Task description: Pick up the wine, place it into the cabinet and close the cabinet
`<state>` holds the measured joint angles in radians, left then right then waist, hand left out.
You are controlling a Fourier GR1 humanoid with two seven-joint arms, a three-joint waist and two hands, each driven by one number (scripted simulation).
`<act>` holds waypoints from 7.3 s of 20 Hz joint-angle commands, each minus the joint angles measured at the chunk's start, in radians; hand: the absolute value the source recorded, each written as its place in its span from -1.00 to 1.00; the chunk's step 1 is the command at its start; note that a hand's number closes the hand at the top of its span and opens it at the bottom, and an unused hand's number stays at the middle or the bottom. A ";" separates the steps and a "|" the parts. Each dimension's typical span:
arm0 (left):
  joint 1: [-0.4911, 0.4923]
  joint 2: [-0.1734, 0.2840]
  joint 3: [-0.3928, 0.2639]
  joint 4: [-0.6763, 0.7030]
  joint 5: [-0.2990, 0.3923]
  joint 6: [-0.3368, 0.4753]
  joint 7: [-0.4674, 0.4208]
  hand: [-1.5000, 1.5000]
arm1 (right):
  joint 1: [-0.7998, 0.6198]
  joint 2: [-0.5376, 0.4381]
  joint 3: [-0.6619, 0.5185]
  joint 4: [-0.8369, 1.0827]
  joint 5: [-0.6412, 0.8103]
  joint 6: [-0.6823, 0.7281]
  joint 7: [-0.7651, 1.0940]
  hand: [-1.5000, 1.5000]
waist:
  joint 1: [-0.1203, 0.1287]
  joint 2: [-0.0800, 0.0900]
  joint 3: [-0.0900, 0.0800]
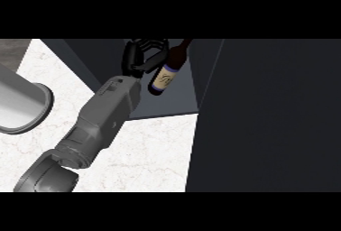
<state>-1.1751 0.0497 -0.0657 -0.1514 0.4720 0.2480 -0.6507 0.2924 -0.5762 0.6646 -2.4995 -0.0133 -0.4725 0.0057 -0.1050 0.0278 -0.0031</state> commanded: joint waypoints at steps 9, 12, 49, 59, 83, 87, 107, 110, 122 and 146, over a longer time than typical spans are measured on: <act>-0.066 -0.049 0.019 -0.034 0.024 -0.077 0.057 -1.00 | 0.071 -0.058 -0.041 -0.224 -0.050 0.003 0.118 -1.00 | 0.043 -0.021 0.002; -0.014 -0.049 0.017 -0.046 0.025 -0.089 0.011 -1.00 | 0.127 -0.057 -0.010 -0.231 -0.013 -0.014 0.082 -1.00 | 0.042 -0.026 0.002; 0.974 0.080 -0.396 -1.184 0.150 -0.156 0.209 -1.00 | 0.082 -0.119 -0.082 -0.218 -0.010 -0.067 0.144 -1.00 | 0.114 -0.033 0.002; 1.136 0.158 -0.373 -1.348 0.148 -0.168 0.192 -1.00 | 0.113 -0.187 -0.041 -0.189 -0.107 0.080 0.053 -1.00 | 0.106 -0.034 0.004; 1.294 0.506 -0.014 -1.435 0.354 -0.458 0.228 -1.00 | -0.054 -0.174 0.185 -0.199 -0.023 0.249 0.154 1.00 | 0.122 -0.030 0.000; 1.287 0.477 -0.043 -1.434 0.340 -0.471 0.219 -1.00 | -0.118 -0.106 0.207 -0.179 -0.027 0.236 0.198 1.00 | 0.132 -0.027 -0.003; 1.239 0.551 0.036 -1.342 0.394 -0.579 0.262 -1.00 | -0.583 0.232 0.092 0.149 -0.116 0.260 0.437 1.00 | 0.191 -0.017 -0.008; 1.234 0.560 0.049 -1.347 0.400 -0.571 0.274 -1.00 | -0.766 0.385 0.064 0.269 -0.106 0.210 0.528 1.00 | 0.182 -0.023 -0.006; 1.236 0.552 0.118 -1.236 0.382 -0.646 0.251 -1.00 | -1.304 0.575 -0.110 0.928 -0.268 0.081 0.472 1.00 | 0.139 -0.021 0.001; 1.221 0.494 0.196 -1.248 0.338 -0.705 0.312 -1.00 | -1.291 0.501 -0.406 1.389 -0.304 0.406 0.159 1.00 | 0.123 -0.023 0.003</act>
<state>0.0449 0.5522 0.1340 -1.3833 0.8209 -0.4475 -0.3388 -0.9646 -0.0091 0.3423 -1.2409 -0.3458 -0.0766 0.1948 0.0211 -0.0250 -0.0038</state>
